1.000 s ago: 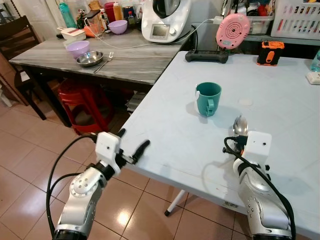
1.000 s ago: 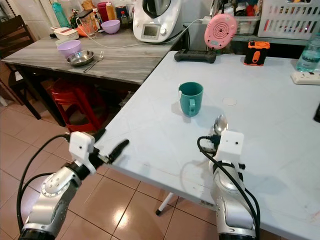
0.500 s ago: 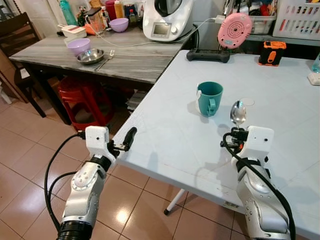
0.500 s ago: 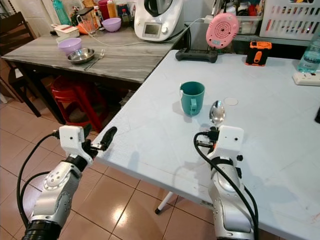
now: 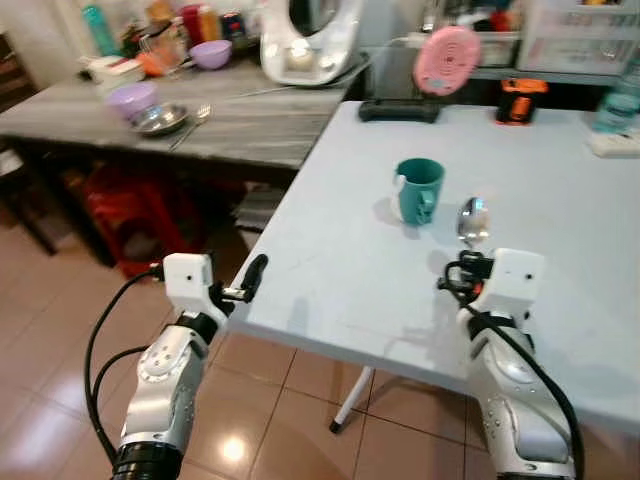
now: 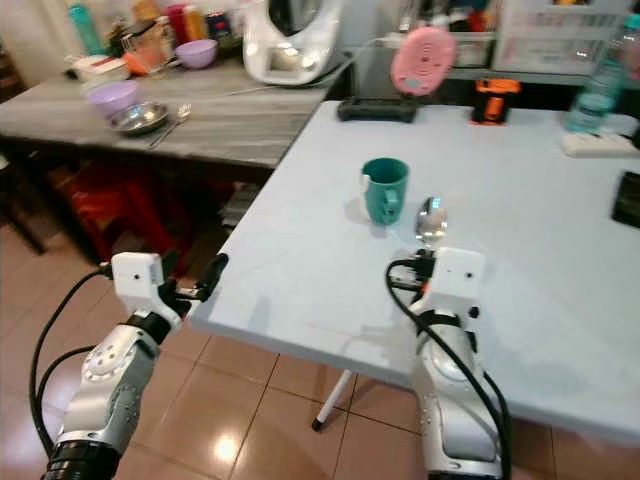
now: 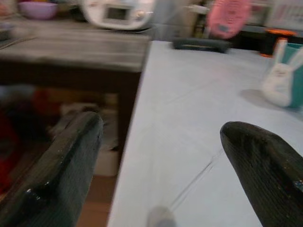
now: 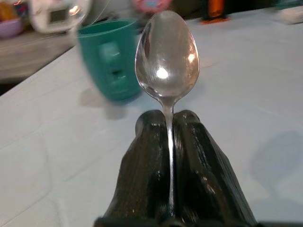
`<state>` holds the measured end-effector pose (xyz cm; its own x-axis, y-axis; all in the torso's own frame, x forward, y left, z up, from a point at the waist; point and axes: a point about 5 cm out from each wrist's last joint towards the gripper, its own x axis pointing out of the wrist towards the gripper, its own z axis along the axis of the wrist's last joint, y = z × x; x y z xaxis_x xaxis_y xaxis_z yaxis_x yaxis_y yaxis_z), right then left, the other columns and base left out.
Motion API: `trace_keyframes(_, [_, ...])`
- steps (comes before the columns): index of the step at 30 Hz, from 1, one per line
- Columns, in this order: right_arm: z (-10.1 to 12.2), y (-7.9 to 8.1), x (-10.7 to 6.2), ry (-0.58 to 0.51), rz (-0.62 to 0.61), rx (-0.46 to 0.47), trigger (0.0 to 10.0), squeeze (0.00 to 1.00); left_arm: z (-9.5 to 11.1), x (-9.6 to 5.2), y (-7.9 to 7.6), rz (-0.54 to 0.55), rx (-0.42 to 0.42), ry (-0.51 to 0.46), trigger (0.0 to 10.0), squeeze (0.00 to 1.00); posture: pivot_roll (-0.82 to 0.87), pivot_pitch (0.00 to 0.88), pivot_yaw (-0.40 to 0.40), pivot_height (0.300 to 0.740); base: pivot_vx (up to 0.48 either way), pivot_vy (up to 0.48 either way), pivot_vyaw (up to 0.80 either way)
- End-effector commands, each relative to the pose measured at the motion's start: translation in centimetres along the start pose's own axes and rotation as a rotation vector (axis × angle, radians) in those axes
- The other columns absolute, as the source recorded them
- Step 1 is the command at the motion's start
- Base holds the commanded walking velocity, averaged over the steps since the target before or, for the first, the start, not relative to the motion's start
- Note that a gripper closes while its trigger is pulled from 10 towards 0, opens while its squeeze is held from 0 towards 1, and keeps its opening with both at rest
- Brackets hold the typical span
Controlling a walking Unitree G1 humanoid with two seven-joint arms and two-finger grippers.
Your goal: Setting the table
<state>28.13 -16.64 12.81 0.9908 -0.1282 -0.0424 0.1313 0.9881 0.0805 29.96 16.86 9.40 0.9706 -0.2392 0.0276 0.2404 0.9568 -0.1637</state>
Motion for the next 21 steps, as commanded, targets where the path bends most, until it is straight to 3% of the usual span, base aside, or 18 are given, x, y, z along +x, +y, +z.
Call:
trace_keyframes(1, [0.74,-0.4,0.16,-0.037,-0.02,-0.01,10.0,0.0,0.3,0.49,-0.55,-0.026,-0.002,-0.011,10.0,0.0,-0.14,0.0,0.108,0.74,0.0,0.341,-0.4])
trace_keyframes(21, [1.07,-0.05,0.25,-0.065,0.001,-0.01,10.0,0.0,0.17,0.39,-0.36,-0.001,0.005,-0.023,10.0,0.0,-0.13,0.0,0.099,0.74,0.0,0.346,-0.02])
